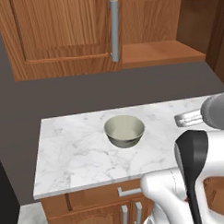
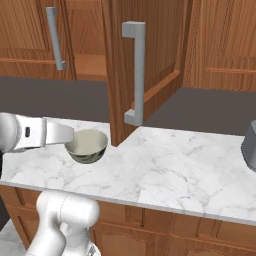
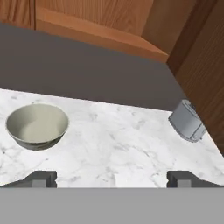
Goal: Open the cabinet. Pick the kiwi and tangerine from the cabinet and place them into the bowl. Then close the cabinet.
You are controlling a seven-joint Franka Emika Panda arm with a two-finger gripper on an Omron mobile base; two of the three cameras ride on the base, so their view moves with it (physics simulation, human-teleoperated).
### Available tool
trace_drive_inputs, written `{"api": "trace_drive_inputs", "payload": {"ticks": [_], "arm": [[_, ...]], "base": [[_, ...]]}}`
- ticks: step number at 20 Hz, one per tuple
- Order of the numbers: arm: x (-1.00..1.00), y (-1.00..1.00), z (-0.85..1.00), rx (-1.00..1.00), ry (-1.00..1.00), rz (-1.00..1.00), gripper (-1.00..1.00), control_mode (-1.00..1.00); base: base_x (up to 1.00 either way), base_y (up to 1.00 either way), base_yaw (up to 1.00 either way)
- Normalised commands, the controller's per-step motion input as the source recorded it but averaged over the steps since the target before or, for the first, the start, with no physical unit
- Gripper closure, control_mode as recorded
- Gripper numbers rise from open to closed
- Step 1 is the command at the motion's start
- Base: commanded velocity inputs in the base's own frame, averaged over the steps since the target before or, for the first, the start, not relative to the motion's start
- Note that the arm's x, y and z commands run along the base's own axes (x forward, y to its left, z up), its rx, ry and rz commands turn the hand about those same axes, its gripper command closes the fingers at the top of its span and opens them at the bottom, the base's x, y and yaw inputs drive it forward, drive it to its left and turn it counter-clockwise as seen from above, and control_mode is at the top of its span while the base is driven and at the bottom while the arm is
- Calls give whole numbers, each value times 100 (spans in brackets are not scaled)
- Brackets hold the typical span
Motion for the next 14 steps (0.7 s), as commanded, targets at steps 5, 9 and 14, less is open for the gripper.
{"api": "trace_drive_inputs", "payload": {"ticks": [5, 9, 14], "arm": [[32, 0, 58, 3, -20, -15, -100, -100], [19, 0, 39, 0, -16, -25, -100, -100], [13, -3, 3, 0, -6, -31, -100, -100]], "base": [[0, 0, 0], [0, 0, 0], [0, 0, 0]]}}
